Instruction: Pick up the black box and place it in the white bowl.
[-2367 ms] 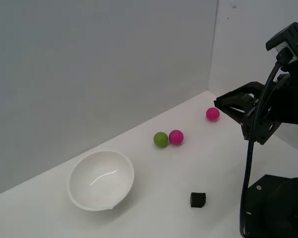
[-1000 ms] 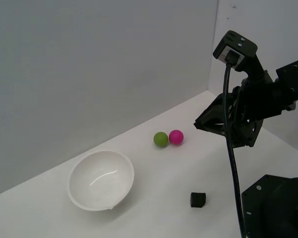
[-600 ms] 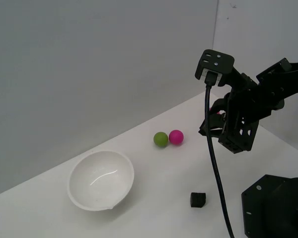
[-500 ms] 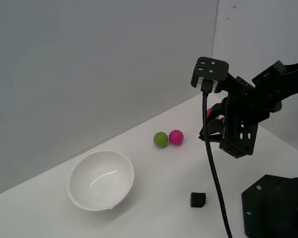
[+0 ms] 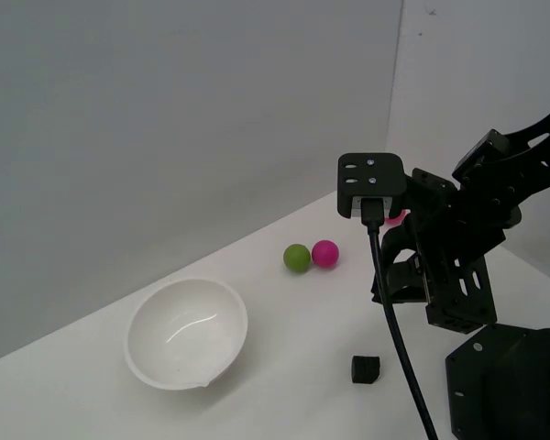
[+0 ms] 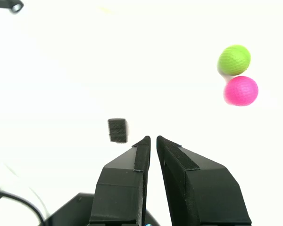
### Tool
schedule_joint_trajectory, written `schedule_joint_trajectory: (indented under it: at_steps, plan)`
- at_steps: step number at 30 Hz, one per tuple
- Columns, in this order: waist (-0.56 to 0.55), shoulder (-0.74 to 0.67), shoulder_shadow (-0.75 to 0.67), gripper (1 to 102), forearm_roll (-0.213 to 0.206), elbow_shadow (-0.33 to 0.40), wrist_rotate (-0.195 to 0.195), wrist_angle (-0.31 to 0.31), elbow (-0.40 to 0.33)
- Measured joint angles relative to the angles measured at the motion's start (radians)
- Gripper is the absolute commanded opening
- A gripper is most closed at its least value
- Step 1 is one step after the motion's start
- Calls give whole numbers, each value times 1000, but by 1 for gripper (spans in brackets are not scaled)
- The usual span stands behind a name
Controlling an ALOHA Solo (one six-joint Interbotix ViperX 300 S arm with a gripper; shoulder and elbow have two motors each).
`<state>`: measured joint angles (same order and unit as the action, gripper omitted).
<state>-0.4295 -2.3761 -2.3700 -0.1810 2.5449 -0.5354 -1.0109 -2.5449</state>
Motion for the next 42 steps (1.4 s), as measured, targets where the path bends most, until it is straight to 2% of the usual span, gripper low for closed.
schedule_joint_trajectory:
  at_steps: [7,9,11,16,19,23,26,30,34,39,42]
  plan:
    - [-49,28,28,6,-35,-2,-2,-35,2]
    - [-58,44,44,12,-37,-2,-2,-37,2]
    - [-63,51,51,22,-37,-2,-2,-37,2]
    - [-72,74,71,26,-37,-2,-2,-38,0]
    - [-74,89,87,33,-38,-2,-2,-38,2]
    - [-72,158,155,38,-37,-2,-2,-11,0]
    - [-74,199,198,39,-37,-2,-18,-5,2]
    - [-84,245,245,40,-37,-2,-18,-3,2]
    - [-91,282,284,50,-38,12,-28,9,-11]
    - [-92,330,330,53,-66,29,-49,54,-29]
    - [-92,348,348,60,-72,29,-54,78,-29]
